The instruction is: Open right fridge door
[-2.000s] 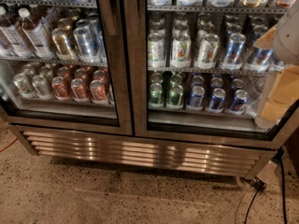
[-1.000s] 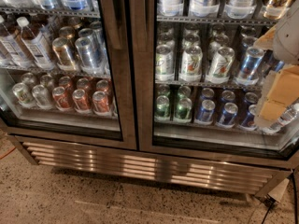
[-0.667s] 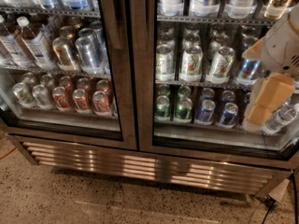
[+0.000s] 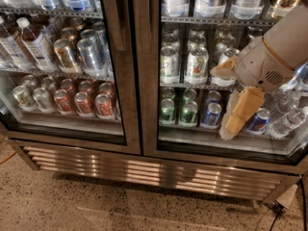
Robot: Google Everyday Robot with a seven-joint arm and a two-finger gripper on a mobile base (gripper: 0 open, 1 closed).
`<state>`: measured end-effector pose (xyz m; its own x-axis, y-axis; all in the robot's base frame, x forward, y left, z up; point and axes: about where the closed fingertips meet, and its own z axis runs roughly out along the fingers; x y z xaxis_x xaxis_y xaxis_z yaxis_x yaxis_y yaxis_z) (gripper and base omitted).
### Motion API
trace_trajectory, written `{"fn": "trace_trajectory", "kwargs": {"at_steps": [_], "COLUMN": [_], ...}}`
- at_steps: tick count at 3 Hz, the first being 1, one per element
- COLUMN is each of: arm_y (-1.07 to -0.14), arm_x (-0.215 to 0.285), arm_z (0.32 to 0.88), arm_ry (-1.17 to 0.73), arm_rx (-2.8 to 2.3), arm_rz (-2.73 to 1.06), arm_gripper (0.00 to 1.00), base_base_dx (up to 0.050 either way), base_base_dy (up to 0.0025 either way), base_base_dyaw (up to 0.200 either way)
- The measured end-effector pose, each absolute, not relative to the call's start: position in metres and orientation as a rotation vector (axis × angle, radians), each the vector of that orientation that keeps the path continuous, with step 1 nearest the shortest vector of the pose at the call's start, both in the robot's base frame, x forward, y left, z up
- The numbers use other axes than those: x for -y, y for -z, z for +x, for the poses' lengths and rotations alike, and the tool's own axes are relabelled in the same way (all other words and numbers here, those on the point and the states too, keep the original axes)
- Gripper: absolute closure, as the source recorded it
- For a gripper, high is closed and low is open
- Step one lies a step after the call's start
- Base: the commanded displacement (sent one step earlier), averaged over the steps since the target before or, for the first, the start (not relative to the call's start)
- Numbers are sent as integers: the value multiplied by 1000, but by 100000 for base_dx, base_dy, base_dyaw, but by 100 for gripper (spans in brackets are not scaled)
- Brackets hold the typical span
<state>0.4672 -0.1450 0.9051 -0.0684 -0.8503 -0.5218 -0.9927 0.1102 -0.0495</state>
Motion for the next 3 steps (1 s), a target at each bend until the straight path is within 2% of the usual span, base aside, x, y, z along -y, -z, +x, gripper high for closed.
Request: {"fn": "trace_trajectory", "kwargs": {"at_steps": [3], "arm_y": [-907], "arm_x": [123], "arm_z": [465], "arm_ry": [-615], "arm_rx": [-1860], "arm_rz": [-1758], "arm_gripper": [0], "base_base_dx": [0], "base_base_dy": [0], "base_base_dyaw": [0]}}
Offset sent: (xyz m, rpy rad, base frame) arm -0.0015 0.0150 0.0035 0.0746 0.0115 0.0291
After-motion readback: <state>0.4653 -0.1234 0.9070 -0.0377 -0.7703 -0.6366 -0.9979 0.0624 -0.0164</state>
